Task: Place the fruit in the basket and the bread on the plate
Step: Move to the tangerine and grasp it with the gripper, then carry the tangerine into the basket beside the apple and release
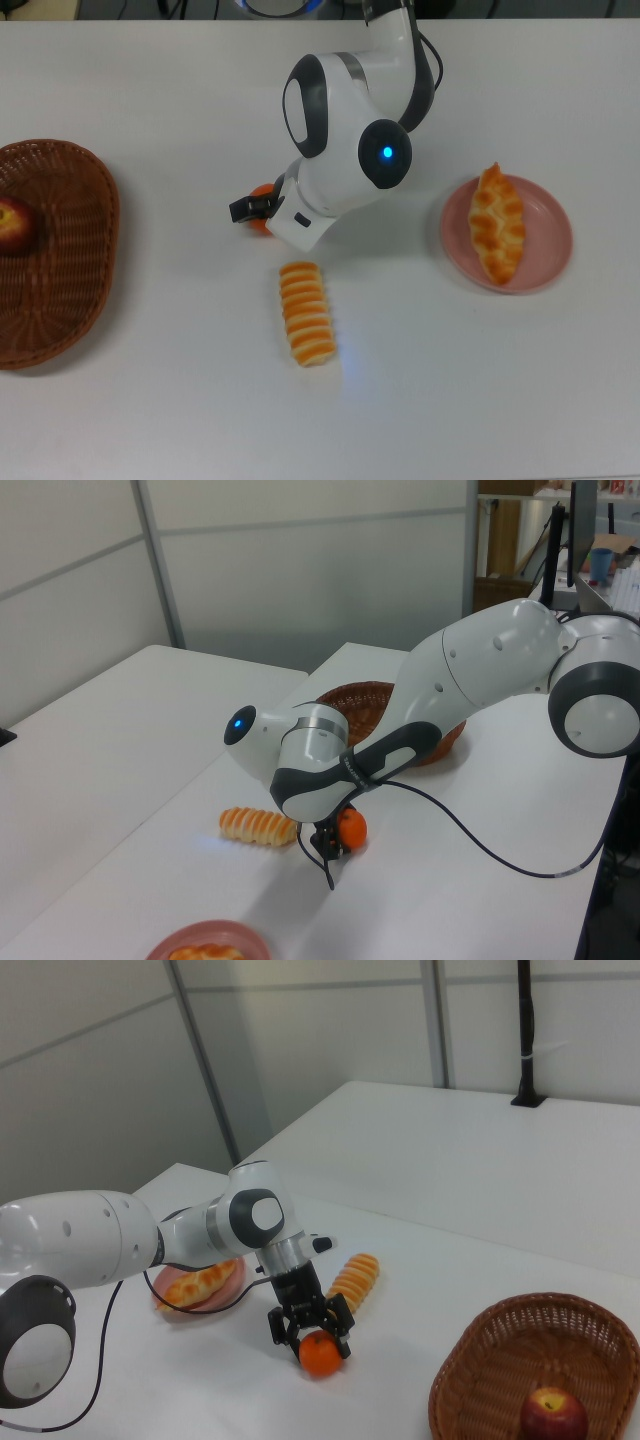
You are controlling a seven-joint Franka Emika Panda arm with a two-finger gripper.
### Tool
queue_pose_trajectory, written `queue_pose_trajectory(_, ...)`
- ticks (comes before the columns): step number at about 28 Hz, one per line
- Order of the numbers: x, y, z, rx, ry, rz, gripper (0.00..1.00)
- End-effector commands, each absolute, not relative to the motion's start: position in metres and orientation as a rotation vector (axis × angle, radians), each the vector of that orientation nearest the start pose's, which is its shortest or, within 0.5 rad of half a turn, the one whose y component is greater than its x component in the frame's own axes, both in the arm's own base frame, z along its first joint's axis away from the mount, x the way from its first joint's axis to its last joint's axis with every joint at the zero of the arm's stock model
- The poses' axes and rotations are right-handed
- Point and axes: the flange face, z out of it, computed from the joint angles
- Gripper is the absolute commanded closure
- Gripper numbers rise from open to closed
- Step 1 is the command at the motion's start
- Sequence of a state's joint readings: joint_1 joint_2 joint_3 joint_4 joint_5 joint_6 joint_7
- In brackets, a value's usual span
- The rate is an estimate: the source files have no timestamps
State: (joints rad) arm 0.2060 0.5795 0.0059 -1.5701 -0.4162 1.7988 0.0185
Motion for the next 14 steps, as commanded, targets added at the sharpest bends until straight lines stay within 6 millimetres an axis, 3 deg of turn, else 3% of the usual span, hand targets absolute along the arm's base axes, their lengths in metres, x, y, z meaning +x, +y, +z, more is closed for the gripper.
queue_pose_trajectory(1, 0.643, 0.097, 0.294, -3.462, -0.654, 0.561, 0.76)
queue_pose_trajectory(3, 0.645, 0.092, 0.297, -3.464, -0.624, 0.552, 1.0)
queue_pose_trajectory(9, 0.664, 0.067, 0.339, -3.451, -0.462, 0.39, 1.0)
queue_pose_trajectory(10, 0.672, 0.047, 0.358, -3.43, -0.368, 0.325, 1.0)
queue_pose_trajectory(14, 0.685, -0.007, 0.395, -3.392, -0.175, 0.203, 1.0)
